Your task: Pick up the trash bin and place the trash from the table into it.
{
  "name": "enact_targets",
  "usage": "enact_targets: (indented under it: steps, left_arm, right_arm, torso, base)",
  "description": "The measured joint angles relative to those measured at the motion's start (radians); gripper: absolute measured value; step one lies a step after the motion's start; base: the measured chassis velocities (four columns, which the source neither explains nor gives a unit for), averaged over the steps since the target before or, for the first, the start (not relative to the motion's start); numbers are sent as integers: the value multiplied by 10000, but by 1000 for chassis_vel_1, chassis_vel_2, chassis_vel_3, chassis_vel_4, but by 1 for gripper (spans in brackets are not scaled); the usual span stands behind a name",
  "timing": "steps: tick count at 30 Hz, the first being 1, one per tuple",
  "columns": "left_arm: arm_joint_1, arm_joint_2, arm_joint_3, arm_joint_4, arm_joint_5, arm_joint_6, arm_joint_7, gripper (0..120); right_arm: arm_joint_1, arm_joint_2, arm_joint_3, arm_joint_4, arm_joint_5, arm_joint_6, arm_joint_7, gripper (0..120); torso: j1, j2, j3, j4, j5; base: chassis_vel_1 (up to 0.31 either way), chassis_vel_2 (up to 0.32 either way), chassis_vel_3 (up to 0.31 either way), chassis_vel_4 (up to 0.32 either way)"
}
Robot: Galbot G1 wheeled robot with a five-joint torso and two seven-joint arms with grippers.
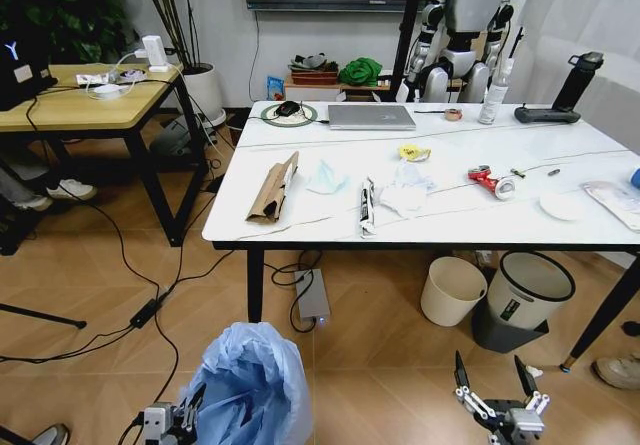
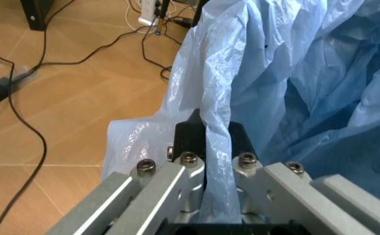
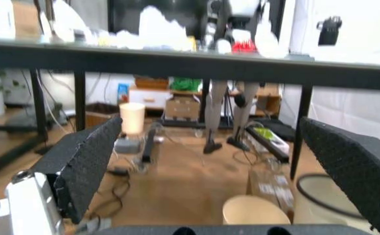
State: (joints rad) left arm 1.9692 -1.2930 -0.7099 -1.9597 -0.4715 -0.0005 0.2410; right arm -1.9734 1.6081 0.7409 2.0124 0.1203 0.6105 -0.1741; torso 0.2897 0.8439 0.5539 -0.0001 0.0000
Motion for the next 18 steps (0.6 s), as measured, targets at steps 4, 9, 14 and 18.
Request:
enact_targets:
  steps: [4, 9, 14, 18]
  left_arm:
    - [3, 0, -5, -19, -13, 11, 0, 0]
    - [1, -4, -16, -46, -41, 23, -7, 0]
    - [1, -4, -40, -52, -54, 29, -11, 0]
    - [-8, -17, -20, -51, -54, 47, -19, 0]
  right_arm:
    - [-320, 0, -318, 892, 487, -548, 100, 100]
    - [-421, -1, -520, 1170, 1011, -1087, 220, 100]
    - [-204, -1, -98, 833, 77, -595, 177, 100]
    - [-129, -1, -120, 446, -61, -390, 182, 100]
  torso:
    - [91, 217, 125, 0, -1]
    - [202, 471, 268, -1, 0]
    - [287, 671, 383, 0, 1]
    - [378, 893, 517, 0, 1]
  base:
    - [0, 0, 0, 0]
    - [0, 0, 0, 0]
    - [0, 0, 0, 0]
    - [0, 0, 0, 0]
